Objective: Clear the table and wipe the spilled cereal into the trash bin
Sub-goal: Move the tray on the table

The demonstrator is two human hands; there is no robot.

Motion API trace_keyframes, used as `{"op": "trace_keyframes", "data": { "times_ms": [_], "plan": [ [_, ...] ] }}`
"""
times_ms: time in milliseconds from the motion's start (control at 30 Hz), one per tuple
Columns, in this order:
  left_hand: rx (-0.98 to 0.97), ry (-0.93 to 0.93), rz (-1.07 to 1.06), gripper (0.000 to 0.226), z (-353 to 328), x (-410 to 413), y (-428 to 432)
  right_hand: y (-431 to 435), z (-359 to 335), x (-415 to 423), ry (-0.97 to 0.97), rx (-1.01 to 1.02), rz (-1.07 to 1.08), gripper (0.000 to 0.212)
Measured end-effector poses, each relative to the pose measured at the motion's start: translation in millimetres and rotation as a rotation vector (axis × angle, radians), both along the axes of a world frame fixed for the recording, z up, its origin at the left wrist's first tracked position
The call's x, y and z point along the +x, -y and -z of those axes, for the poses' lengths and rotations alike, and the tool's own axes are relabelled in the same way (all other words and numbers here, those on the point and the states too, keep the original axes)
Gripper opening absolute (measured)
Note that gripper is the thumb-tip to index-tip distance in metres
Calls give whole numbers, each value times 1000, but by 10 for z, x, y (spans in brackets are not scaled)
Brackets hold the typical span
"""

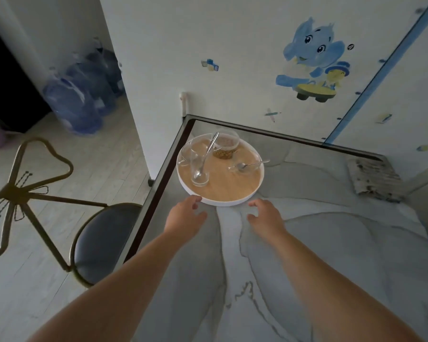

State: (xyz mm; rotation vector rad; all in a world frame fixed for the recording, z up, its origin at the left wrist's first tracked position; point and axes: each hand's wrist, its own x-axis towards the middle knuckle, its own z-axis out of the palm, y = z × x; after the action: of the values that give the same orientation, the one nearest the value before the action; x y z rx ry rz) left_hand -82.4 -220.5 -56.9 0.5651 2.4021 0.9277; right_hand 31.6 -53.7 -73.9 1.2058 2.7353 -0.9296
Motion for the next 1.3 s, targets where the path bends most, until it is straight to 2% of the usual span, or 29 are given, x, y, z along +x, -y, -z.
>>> {"op": "trace_keyframes", "data": {
  "times_ms": [167,333,467,533,567,633,1000,1133,1233,1300],
  "plan": [
    [-97,-49,1,48,326,-298,-100,-138,194,-374,152,170,-200,39],
    [-227,-190,171,53,589,-417,-340,-299,462,-507,302,329,-367,52],
    [-308,-313,258,43,737,-540,-475,-427,651,-540,237,438,-430,29],
    [-269,-375,259,31,826,-598,-469,-460,659,-552,224,537,-454,13],
    [-231,-403,257,24,858,-628,-468,-482,652,-555,220,556,-465,13],
    [-204,-455,292,13,914,-679,-476,-526,689,-554,181,601,-493,27],
    [-138,-523,378,19,932,-810,-629,-689,747,-540,91,722,-463,27],
    [-75,-556,403,9,917,-895,-881,-864,845,-514,71,739,-420,23],
    [-63,-518,404,8,957,-924,-1022,-1010,860,-533,30,728,-425,14],
    [-73,-484,391,8,981,-939,-1099,-1094,871,-556,27,712,-433,21]
  ]
}}
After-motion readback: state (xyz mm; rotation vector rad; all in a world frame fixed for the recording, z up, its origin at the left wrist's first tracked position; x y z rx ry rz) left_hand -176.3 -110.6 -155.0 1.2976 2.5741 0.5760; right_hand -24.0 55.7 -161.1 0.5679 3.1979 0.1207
